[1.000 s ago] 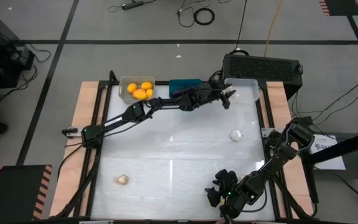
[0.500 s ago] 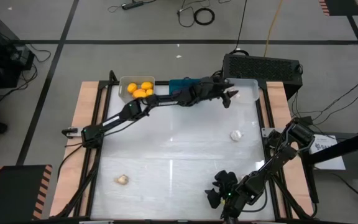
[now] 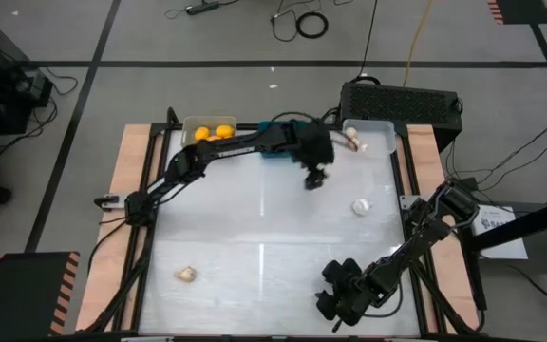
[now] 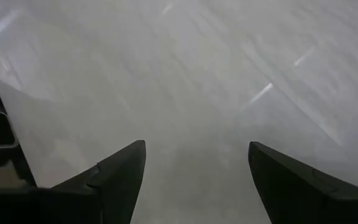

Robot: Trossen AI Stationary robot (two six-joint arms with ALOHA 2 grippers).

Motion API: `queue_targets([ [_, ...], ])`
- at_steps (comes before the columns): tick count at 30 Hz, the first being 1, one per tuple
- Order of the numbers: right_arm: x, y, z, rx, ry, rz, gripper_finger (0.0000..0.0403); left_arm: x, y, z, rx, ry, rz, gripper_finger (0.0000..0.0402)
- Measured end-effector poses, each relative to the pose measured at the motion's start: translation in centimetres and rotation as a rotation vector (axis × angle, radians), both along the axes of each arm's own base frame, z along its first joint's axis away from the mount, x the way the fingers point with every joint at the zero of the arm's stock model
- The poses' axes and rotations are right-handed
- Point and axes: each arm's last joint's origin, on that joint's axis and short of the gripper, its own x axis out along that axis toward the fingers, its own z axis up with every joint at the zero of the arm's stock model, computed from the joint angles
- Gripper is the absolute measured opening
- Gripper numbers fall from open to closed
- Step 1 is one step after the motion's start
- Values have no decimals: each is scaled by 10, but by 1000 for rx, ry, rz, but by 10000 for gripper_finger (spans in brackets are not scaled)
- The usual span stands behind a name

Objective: Sort produce into baskets
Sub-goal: Put the bottom left garlic into the transparent bin

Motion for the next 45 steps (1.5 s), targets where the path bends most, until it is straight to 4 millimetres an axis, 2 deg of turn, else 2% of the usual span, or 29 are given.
queue_targets([
  [6, 15, -17, -1, 15, 85, 99, 277, -45, -51, 35, -24, 287, -146, 224],
  [9, 20, -23, -1, 20, 112, 149, 277, -61, -75, 37, -51, 396, -180, 224],
  [15, 26, -31, -1, -20, 126, 262, 277, -98, -131, 43, -67, 471, -256, 224],
  [18, 29, -34, -1, -44, 123, 288, 277, -129, -156, 37, -76, 520, -283, 224],
  [22, 32, -38, -1, -57, 115, 288, 277, -185, -185, 38, -131, 476, -248, 224],
  [26, 32, -38, -1, -62, 112, 295, 277, -240, -204, 25, -202, 426, -213, 224],
  [30, 35, -42, -1, -72, 112, 305, 277, -281, -217, 7, -300, 386, -164, 224],
  [38, 53, -65, 0, -87, 83, 273, 277, -329, -238, -42, -462, 599, 83, 224],
  [45, 57, -72, 1, -115, 81, 322, 277, -353, -258, -66, -373, 672, 19, 224],
])
